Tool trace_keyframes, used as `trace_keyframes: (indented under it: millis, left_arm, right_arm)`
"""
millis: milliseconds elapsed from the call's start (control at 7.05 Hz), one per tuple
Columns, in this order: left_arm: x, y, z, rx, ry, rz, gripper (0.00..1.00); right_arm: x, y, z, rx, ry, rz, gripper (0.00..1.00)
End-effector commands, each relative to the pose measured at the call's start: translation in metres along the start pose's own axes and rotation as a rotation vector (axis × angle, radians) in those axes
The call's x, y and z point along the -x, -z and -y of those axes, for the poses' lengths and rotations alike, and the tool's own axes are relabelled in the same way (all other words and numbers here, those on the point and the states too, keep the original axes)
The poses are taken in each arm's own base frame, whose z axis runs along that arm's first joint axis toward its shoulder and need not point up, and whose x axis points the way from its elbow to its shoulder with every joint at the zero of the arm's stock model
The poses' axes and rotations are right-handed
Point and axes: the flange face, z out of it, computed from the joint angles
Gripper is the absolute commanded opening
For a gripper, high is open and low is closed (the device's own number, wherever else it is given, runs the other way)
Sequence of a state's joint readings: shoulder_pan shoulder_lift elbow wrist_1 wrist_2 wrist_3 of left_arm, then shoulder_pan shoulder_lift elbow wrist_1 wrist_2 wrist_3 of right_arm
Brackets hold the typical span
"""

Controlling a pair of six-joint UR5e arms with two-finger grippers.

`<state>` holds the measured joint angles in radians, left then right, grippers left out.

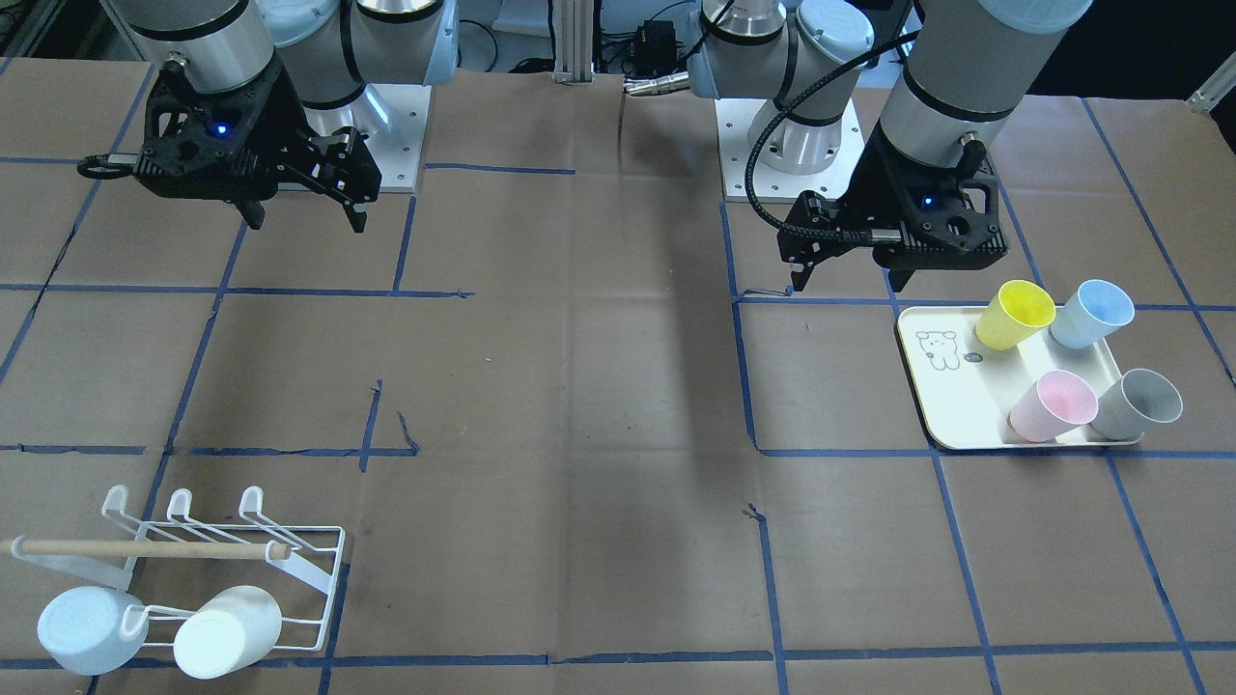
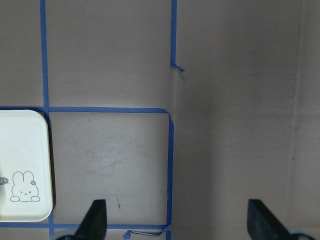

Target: Transfer IKEA cup to right arm and place on rack

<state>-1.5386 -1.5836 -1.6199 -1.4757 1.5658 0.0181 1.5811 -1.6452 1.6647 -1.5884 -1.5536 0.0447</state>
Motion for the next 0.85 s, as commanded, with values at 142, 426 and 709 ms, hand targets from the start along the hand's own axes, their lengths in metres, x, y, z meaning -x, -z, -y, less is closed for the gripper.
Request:
trace_keyframes:
  millis: [142,426,709]
  left_arm:
    - [0.0002,-0.0019,0.0001,0.009,-0.066,0.002,0.99]
    - [0.0001,-0.0003,0.0007,0.004,-0.065,0.000,0.99]
    - [0.0001,-0.0010,0.0005,0.006,-0.063,0.000,0.99]
  right_arm:
    - [-0.0012,0.0000,0.0005,-0.002,-0.001,-0.014,1.00]
    - [-0.0012,0.0006,0.0005,-0.002,-0.001,-0.014,1.00]
    - [-0.0010,0.0006,0.0005,-0.002,-0.002,-0.013,1.00]
